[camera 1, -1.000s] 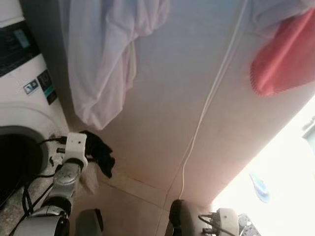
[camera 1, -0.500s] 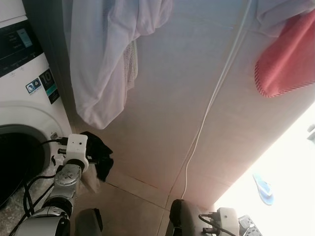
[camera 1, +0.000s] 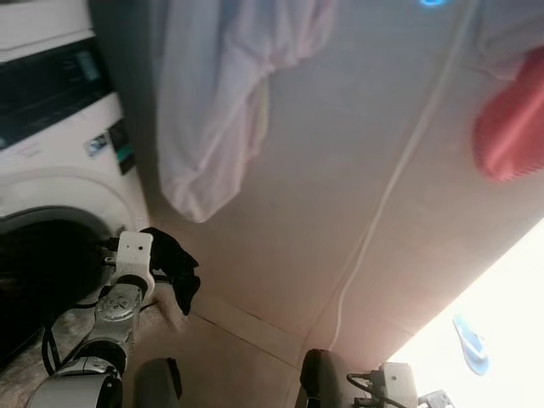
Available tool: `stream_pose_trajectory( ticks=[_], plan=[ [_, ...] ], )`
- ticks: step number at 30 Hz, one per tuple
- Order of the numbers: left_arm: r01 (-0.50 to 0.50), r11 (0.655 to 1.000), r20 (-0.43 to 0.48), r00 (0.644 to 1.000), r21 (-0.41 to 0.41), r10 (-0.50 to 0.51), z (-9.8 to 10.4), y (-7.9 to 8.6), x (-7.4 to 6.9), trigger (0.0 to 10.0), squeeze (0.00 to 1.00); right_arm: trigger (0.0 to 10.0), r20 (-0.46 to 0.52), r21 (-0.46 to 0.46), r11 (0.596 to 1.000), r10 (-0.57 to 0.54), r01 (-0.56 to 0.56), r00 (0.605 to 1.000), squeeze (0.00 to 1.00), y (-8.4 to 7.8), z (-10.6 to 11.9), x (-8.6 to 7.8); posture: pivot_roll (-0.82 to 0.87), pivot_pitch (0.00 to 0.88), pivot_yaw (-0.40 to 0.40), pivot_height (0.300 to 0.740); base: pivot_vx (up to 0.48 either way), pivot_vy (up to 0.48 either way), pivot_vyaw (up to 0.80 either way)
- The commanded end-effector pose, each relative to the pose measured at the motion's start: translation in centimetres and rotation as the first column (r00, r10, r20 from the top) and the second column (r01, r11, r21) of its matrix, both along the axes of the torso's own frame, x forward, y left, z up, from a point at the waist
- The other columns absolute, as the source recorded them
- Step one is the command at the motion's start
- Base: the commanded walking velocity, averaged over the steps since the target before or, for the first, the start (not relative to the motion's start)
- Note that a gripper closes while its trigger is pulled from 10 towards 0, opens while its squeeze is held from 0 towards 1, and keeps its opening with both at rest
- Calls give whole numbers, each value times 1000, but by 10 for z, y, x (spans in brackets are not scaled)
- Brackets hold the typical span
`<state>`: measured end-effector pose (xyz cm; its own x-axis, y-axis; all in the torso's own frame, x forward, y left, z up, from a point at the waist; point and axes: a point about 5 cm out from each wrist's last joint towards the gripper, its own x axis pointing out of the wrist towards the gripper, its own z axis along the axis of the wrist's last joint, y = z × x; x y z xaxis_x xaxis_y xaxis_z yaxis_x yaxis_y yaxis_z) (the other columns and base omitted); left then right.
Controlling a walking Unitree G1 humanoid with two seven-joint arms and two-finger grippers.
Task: Clothes washing
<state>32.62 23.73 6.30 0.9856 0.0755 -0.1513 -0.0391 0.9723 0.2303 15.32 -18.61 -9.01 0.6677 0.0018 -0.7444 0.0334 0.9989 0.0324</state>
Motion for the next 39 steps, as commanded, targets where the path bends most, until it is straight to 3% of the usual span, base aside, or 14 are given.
stream_pose_trajectory(
  ticks=[1,39],
  plan=[
    [5,1000,14,1000,-7,-5,5,-3,4,10000,0,10000,-113,57,997,52,-46,992,0,21,-13,-25,181,0,-131,497,0,326,0],
    [15,1000,17,1000,-7,-15,5,-5,5,10000,0,10000,-115,58,997,56,-49,992,0,21,-13,-25,181,0,-131,497,0,282,0]
  ],
)
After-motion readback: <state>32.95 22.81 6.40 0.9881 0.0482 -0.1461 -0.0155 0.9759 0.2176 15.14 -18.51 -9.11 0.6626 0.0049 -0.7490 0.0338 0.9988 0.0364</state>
